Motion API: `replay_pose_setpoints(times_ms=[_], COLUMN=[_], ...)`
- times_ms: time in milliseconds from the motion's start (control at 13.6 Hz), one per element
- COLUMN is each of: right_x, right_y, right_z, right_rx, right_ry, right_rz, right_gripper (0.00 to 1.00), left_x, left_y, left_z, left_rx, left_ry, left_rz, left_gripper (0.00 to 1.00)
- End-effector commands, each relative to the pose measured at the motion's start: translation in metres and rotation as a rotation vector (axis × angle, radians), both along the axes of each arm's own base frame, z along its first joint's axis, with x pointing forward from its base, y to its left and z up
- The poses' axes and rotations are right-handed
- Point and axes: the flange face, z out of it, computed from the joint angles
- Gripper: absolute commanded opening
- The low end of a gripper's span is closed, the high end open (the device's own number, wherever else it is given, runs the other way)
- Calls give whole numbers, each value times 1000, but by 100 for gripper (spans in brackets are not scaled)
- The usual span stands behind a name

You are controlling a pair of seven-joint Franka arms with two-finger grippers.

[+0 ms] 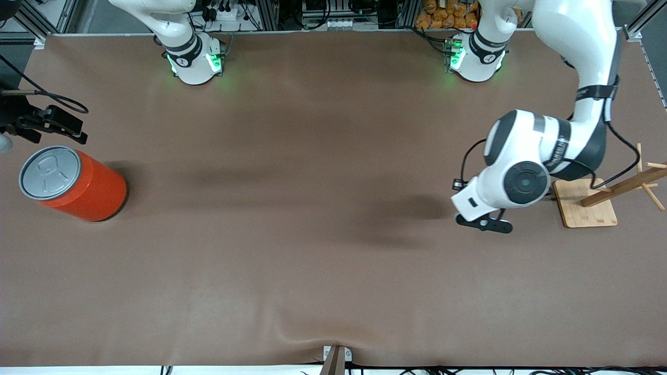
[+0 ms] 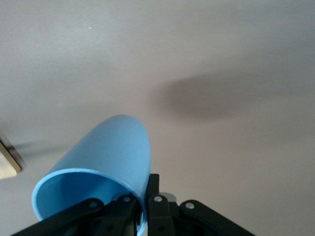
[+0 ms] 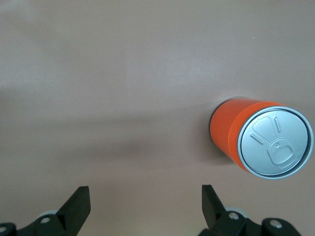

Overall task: Flip cup
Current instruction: 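Lift and rotate the blue cup upright with the left gripper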

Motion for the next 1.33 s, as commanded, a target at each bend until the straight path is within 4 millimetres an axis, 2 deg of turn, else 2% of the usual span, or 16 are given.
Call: replay_pose_setpoints(times_ms=[0,147,368,516,737,811,884,958,1105,1253], right_x=[-2,-1,-1,-3,2,4,5,4,4,7], right_y=[-4,-7,-14,-10,-8,-9,-11,-14,-15,-12], right_z=[6,6,5,4,0,0,0,-1,-2,-6], right_rx=[21,20,15,14,12,12,12,12,12,13], right_ry=[-12,-14,-13,-3,-7,-21,-23,-18,-12,-12], right_rz=[11,33,23,27,28,27,28,24,22,28], right_gripper=[100,100,100,100,100,100,100,100,100,100], left_x=[-17,-16,-13,-11,-10,-8,-7,-5,8,23], left_y=[28,48,59,72,76,77,76,75,75,75], left_z=[-17,-41,-66,-81,-101,-101,-99,-93,-62,1], left_rx=[-18,-34,-43,-43,-29,-29,-29,-28,-29,-30], left_ry=[-36,-83,-86,-90,-82,-85,-88,-95,-131,-183], left_rz=[-36,-18,-23,-4,-14,-11,-9,-7,0,-2], left_gripper=[0,0,0,0,0,40,94,100,100,100])
